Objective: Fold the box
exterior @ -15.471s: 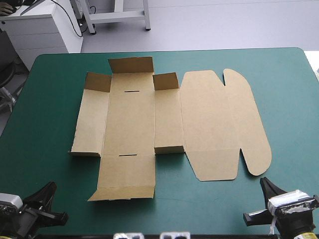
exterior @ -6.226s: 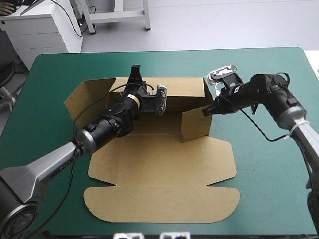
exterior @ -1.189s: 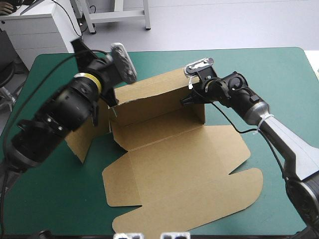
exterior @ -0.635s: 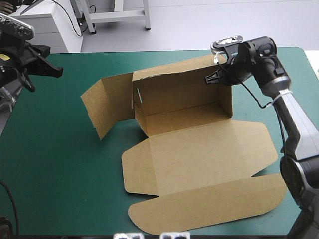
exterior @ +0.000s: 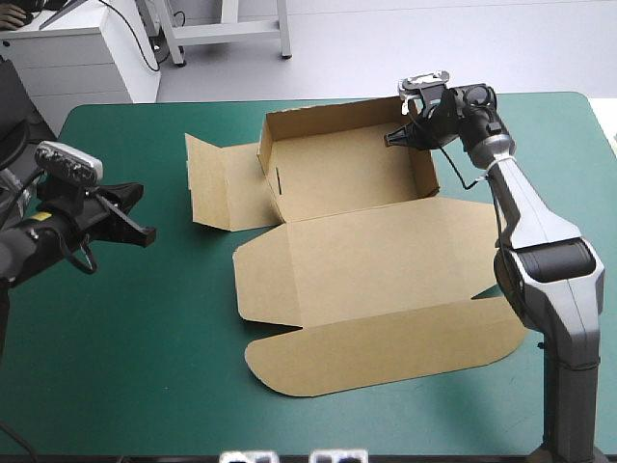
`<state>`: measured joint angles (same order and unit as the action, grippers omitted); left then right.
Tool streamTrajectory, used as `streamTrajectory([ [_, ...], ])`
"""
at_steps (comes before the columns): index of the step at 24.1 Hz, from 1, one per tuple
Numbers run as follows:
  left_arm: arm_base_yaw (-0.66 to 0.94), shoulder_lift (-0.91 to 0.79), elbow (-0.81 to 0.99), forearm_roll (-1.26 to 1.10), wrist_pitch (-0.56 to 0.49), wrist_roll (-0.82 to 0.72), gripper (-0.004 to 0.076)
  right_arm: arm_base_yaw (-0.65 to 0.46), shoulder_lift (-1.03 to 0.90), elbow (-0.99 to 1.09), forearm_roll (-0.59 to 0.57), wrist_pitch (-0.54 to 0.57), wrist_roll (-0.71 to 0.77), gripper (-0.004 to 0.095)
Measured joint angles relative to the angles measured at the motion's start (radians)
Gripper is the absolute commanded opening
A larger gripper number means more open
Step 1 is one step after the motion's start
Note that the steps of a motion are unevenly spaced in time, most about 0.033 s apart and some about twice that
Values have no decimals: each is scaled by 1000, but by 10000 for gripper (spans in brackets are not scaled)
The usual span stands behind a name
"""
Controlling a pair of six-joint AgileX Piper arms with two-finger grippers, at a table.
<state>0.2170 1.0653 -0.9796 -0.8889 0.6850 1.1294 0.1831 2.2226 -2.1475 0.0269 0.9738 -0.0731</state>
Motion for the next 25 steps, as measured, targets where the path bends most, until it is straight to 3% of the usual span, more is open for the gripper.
streamTrajectory([
  [2, 0, -60, 66, -31, -61, 4, -9, 0, 20, 13, 2, 62, 2, -17],
  [6, -24, -207, 210, -100, -256, 7, -9, 5, 16, 23, 7, 75, -5, -16],
  [11, -177, -385, 389, -113, -529, 7, -9, 37, -67, 134, -37, 107, 22, -16],
  [18, -368, -420, 474, -99, -637, 11, -9, 104, -153, 250, -84, 183, 35, -11],
  [21, -383, -421, 474, -99, -659, 25, -9, 104, -153, 250, -81, 182, 28, 147],
  [22, -383, -421, 474, -99, -662, 35, -9, 103, -153, 250, -80, 183, 19, 263],
  [24, -383, -421, 474, -99, -676, 66, -9, 101, -153, 250, -77, 214, -9, 399],
  [25, -379, -421, 474, -99, -685, 91, -9, 100, -149, 245, -76, 237, -19, 419],
])
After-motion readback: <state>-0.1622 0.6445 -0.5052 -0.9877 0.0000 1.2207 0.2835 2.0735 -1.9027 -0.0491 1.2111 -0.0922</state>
